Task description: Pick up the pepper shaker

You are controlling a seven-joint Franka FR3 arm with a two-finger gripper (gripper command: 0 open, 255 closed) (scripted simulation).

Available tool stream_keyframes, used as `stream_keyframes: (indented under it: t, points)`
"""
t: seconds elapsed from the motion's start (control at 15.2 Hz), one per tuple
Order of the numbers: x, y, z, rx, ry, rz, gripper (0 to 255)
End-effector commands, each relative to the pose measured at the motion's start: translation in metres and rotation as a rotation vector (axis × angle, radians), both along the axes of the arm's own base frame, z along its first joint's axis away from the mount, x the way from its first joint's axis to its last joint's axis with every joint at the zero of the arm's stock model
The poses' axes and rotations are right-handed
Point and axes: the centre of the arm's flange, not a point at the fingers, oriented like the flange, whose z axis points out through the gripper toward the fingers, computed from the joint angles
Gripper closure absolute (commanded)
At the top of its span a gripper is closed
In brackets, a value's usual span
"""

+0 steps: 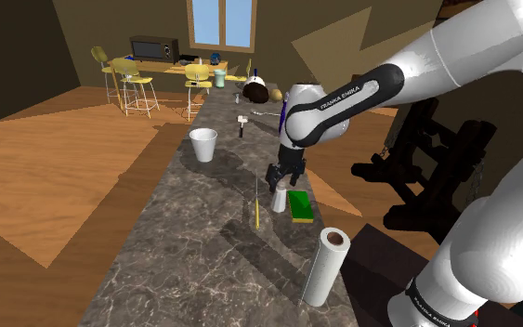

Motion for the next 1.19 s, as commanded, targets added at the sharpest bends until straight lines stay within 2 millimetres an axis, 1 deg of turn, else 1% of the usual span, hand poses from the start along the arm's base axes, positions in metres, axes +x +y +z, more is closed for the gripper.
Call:
stream_keyframes:
  t: [0.0,0.13,0.2,0.79,1.12]
  points:
    - [0.001,0.000,-0.013,0.000,-0.001,0.000,0]
    - [0.001,0.000,-0.013,0.000,-0.001,0.000,0]
    - [0.000,-0.001,-0.014,0.000,-0.001,0.000,255]
    - [0.001,0.000,-0.013,0.000,-0.001,0.000,255]
    - [0.001,0.000,0.013,0.000,-0.001,0.000,255]
